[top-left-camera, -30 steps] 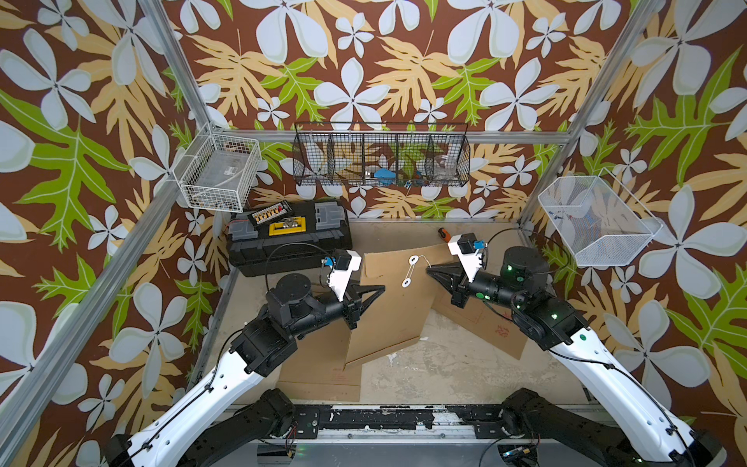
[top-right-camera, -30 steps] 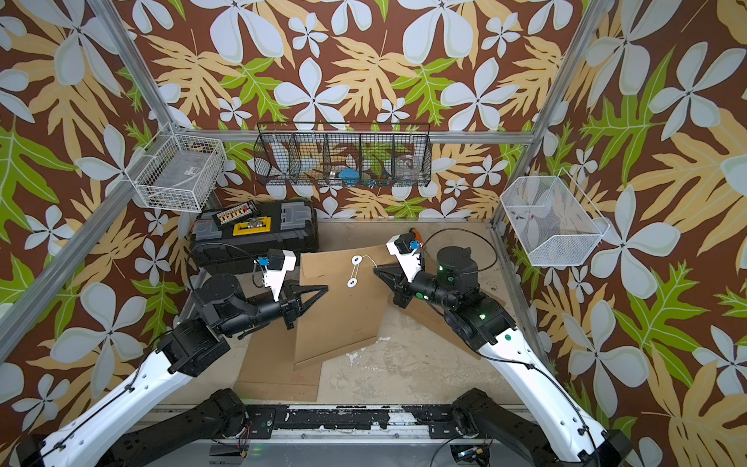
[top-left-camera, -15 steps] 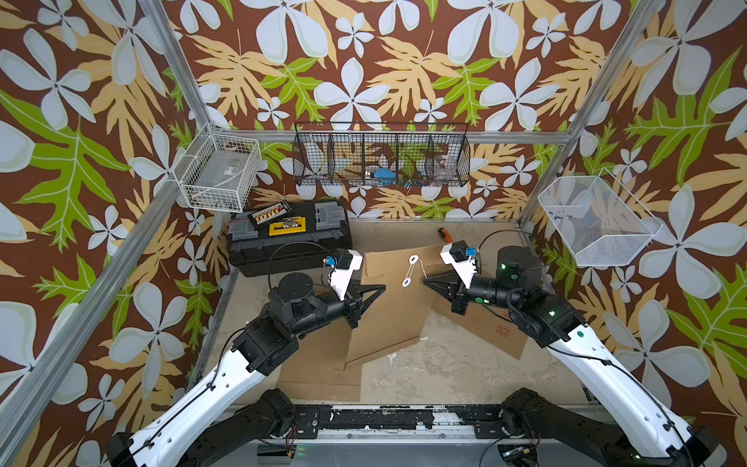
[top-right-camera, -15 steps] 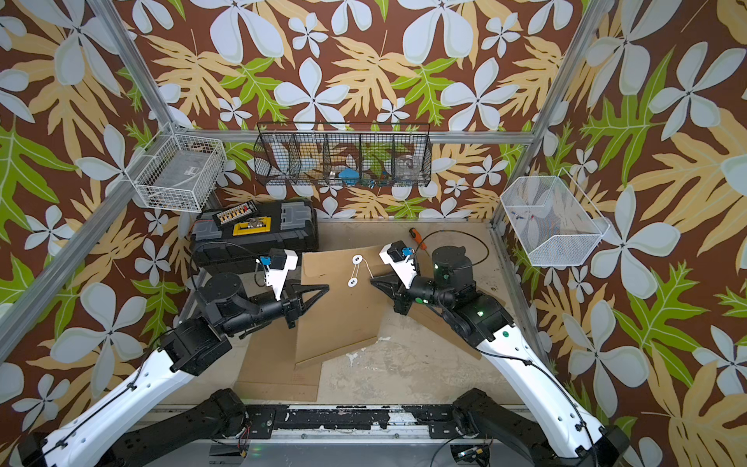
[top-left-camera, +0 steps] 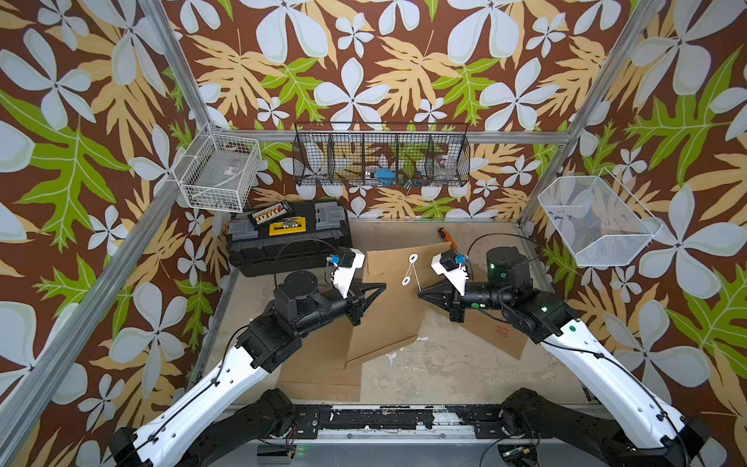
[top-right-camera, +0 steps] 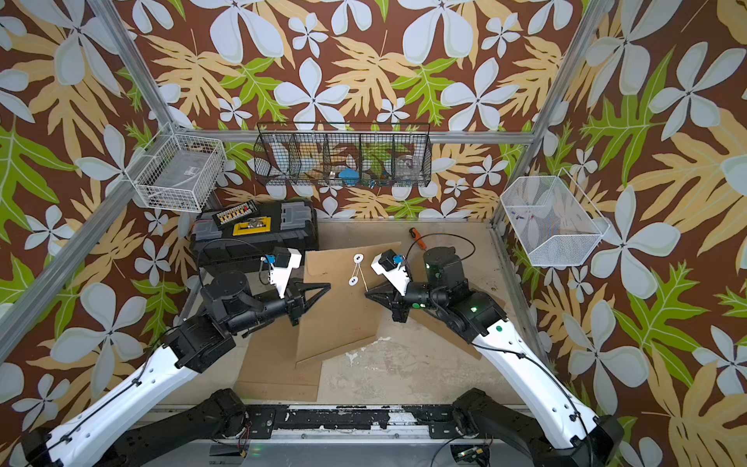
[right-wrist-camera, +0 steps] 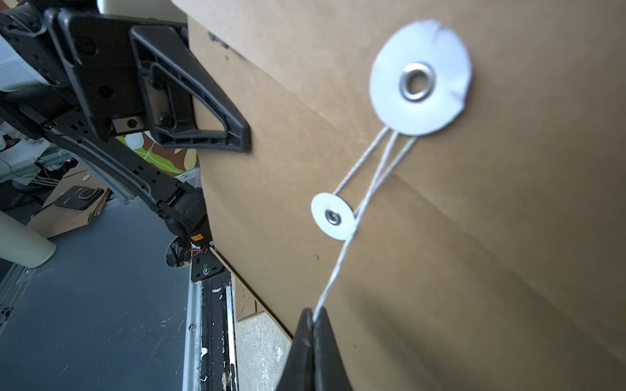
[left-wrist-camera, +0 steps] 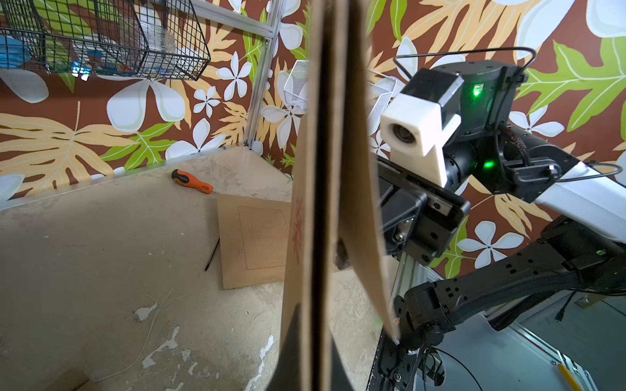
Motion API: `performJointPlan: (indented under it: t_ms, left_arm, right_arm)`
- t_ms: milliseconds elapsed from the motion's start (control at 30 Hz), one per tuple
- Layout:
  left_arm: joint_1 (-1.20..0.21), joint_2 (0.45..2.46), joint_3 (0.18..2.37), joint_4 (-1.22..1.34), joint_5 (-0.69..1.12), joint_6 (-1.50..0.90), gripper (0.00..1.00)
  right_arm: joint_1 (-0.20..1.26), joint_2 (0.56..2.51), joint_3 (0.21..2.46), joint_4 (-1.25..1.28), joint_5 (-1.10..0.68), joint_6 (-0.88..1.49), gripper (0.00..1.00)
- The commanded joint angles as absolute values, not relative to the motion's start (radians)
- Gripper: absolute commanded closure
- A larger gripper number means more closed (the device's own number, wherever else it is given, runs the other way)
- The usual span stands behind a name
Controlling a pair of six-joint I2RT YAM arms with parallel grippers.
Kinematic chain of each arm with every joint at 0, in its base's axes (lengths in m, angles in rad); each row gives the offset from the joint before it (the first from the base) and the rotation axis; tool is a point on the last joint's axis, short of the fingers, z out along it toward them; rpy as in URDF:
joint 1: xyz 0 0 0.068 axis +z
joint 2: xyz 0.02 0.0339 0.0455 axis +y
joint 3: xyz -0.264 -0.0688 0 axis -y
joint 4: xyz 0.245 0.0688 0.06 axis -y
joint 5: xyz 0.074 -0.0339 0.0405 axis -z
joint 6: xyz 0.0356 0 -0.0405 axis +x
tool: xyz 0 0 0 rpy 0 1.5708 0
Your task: Open the file bag
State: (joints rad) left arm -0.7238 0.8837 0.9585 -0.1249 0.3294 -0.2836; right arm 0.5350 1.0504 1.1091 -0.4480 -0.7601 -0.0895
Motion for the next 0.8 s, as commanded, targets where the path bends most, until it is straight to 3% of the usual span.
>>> performJointPlan:
  t_ms: [0,167,467,767]
  left_arm:
    - [-0.724,0.885,0.967,-0.092,0.316,-0.299,1.00]
    - [-0.727,0.908,0.972,-0.089,0.304,-0.313,1.00]
    - [-0.878,0.882,0.950,-0.094,-0.143,-0.274,1.00]
    - [-0.952,0.909,0.946,-0.091,-0.299,-0.221,1.00]
  right_arm:
    - [0.547,1.054,1.108,-0.459,-0.778,-0.109,1.00]
    - [0.552,1.054,1.106,-0.415,-0.756,-0.080,1.00]
    - [0.551,1.047,1.083,-0.323,-0.735,-0.005,1.00]
    - [0.554,1.068,1.091,-0.299,-0.748,0.023,1.00]
